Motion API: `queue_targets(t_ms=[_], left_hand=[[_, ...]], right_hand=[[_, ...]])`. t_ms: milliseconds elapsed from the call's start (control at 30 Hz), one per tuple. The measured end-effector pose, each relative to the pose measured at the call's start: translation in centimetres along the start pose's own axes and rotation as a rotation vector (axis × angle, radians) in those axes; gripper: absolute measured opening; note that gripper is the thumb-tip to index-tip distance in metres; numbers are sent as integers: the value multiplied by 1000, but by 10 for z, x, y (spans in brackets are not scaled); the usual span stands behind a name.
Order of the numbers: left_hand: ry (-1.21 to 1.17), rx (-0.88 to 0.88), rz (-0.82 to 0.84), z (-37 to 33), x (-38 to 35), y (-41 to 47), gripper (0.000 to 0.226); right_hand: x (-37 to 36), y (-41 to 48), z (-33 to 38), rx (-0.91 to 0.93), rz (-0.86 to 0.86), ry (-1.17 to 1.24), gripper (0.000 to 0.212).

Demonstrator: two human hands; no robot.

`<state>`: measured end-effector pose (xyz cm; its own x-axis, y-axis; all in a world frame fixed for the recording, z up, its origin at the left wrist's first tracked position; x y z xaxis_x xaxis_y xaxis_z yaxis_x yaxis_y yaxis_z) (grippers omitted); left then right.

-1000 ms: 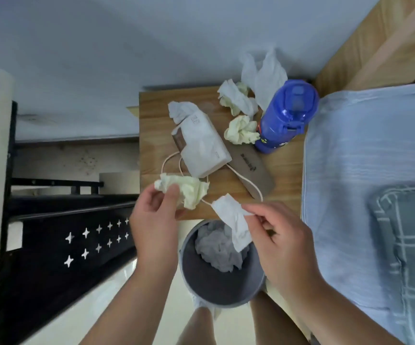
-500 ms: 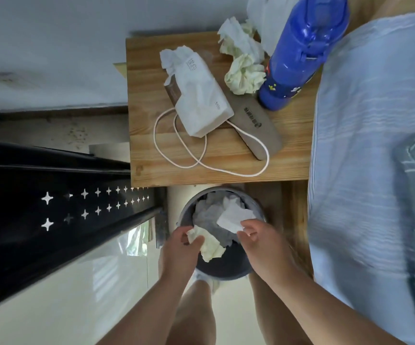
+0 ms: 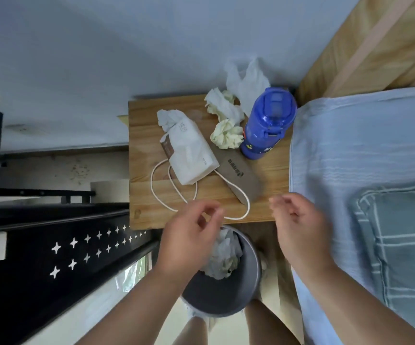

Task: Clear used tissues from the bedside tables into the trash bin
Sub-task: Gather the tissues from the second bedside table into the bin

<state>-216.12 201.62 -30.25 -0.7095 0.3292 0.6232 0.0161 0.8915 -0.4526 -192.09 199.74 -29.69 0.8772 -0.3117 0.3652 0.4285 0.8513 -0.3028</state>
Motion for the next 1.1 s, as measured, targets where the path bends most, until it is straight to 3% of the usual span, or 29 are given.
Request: queue_targets(t_ms=[133,267,367,567,733,833,933,1100], left_hand=[[508,-432,-261,-97,46,45,26],[694,-402,-230,-126,53,98,50],[790,-388,-128,-129,41,128,64],[884,-336,55,-119,10,162,81],[880,-401,-17,-118,7,169,49],[809,-407,-66,-118,11,168,49],[757,-411,-105,-121,15,165,49],[674,-378,-186,-127,28,157,53]], right_hand=[[34,61,68,174,-181,125,12],[45,119,114,238,-223,133,15],[28,162,128,195,-101,89,18],[-28,217,122,160,221,-137,28],[-63,242,107,87,358,-238,46],[-78,251,101,86,417,-324,50],[-83,251,102,196,408,-448,30],[-59,241,125,362,219,-537,29]])
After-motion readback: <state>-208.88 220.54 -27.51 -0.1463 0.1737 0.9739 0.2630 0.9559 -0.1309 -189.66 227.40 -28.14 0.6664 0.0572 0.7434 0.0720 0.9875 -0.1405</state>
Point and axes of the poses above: each hand's wrist, its own y-axis towards the middle knuckle, its own x-axis out of the back of the hand, z = x × y, the point moved 9 cm from there along y, towards the middle knuckle, and after that the axes turned 10 degrees about y, right-handed, at the moved point
